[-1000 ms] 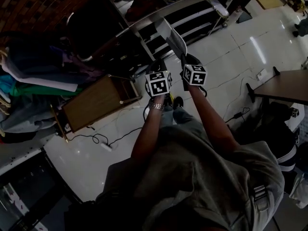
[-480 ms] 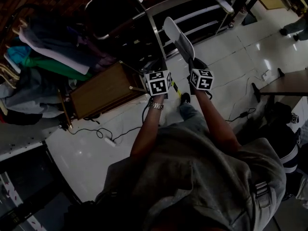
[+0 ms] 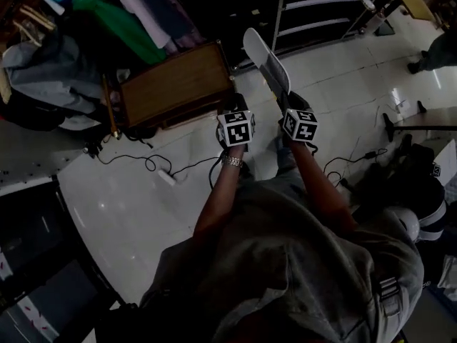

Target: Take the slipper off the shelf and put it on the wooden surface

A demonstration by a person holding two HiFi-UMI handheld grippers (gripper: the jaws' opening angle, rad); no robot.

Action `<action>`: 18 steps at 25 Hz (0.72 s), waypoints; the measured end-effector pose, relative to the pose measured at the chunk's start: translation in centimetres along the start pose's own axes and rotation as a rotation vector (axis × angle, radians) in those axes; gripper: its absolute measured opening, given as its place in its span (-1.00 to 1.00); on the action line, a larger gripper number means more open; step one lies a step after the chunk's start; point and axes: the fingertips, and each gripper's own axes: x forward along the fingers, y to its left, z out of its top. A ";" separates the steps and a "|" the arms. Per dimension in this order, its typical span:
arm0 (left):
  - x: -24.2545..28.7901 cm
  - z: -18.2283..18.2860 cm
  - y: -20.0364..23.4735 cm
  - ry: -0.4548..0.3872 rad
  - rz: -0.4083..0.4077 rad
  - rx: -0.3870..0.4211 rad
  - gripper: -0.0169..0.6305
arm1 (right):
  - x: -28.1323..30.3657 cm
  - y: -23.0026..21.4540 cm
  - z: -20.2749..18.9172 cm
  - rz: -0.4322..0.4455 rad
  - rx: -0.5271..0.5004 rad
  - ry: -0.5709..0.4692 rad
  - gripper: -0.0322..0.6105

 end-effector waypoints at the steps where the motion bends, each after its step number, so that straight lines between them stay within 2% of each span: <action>1: -1.2 -1.0 1.4 0.005 0.009 -0.017 -0.93 | -0.3 2.3 -1.2 0.024 -0.012 0.018 -0.79; 6: -5.0 -3.9 6.2 -0.007 0.066 -0.110 -0.93 | -0.3 11.7 -5.2 0.163 -0.133 0.102 -0.79; 12: -6.7 -5.6 9.9 -0.023 0.132 -0.138 -0.93 | 1.9 16.9 -10.5 0.282 -0.168 0.192 -0.79; 14: -7.0 -7.4 11.2 -0.015 0.163 -0.161 -0.93 | 2.4 17.8 -14.1 0.304 -0.188 0.257 -0.79; 18: -6.4 -11.7 13.6 0.020 0.214 -0.235 -0.93 | 3.7 18.3 -23.6 0.351 -0.197 0.436 -0.79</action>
